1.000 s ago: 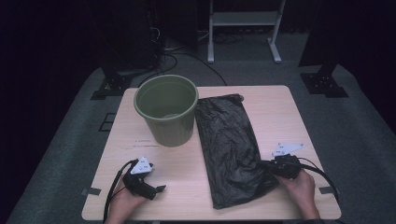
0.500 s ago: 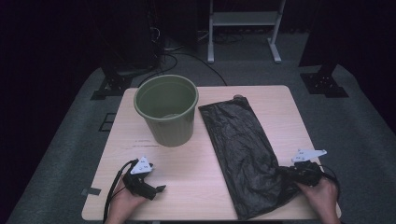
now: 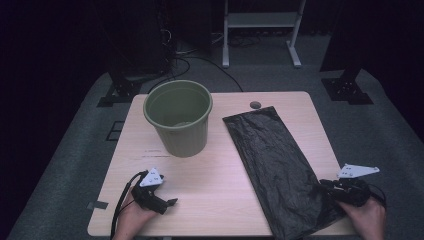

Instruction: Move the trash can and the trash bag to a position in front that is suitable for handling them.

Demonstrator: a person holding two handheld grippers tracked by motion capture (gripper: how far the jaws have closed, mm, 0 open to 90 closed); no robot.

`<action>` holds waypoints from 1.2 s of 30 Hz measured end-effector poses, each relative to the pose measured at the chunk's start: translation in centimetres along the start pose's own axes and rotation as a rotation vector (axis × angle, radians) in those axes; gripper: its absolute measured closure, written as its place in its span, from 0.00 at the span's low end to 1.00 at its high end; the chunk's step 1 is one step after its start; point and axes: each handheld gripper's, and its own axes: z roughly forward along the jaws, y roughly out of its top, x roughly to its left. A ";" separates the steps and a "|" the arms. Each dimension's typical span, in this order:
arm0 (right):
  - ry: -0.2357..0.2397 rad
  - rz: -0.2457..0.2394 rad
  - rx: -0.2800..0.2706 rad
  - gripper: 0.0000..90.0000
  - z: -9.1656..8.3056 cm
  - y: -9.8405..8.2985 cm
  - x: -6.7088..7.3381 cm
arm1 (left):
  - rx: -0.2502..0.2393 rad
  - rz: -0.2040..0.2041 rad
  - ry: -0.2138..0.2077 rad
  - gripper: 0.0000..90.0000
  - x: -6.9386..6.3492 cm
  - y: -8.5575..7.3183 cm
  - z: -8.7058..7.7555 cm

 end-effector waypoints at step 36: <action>-0.016 -0.051 -0.076 0.00 10.4 9.6 5.2 | 0.001 -0.002 0.002 0.00 0.0 0.0 0.0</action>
